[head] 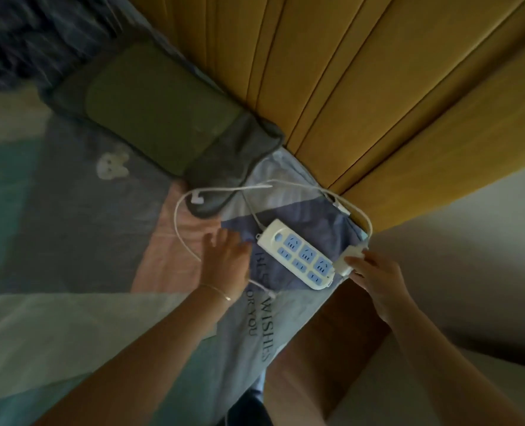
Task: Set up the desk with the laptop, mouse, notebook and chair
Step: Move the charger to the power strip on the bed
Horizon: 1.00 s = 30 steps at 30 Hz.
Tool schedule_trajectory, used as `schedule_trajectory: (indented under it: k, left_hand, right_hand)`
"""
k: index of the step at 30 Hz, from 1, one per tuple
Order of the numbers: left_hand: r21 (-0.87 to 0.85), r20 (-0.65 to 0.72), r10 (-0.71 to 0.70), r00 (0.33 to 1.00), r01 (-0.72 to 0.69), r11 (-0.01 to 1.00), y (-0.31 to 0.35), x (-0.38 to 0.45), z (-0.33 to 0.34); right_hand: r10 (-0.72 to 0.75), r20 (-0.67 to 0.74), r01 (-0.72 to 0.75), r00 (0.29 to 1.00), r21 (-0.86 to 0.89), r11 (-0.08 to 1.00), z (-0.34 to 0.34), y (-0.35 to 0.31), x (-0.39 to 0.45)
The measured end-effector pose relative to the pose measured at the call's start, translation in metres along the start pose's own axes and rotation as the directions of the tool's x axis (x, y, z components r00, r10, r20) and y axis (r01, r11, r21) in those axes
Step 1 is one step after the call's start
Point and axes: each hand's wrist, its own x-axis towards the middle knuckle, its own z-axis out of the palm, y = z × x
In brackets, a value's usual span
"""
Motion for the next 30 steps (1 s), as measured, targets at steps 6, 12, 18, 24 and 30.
schedule_trajectory:
  k: [6,12,18,24,30]
  left_hand:
    - [-0.157,-0.013,0.301,0.954,-0.299,0.941,0.059,0.045,0.067]
    - [-0.229,-0.030,0.281,0.959,-0.280,0.932,0.066,0.054,0.107]
    - [-0.253,-0.118,0.274,0.955,-0.295,0.921,0.062,0.057,0.115]
    - [-0.244,-0.098,0.247,0.964,-0.264,0.933,0.067,0.056,0.116]
    - [-0.244,-0.107,0.229,0.967,-0.249,0.937,0.069,0.057,0.120]
  right_hand:
    - [-0.076,0.039,0.079,0.996,-0.064,0.995,0.001,0.023,0.018]
    - [-0.106,0.174,0.097,0.979,0.058,0.994,0.000,0.040,0.025]
    - [-0.130,0.229,0.095,0.965,0.160,0.983,0.003,0.047,0.027]
    - [-0.167,0.186,0.161,0.968,0.046,0.986,0.004,0.057,0.030]
    - [-0.255,0.217,0.285,0.942,-0.120,0.951,0.009,0.050,0.032]
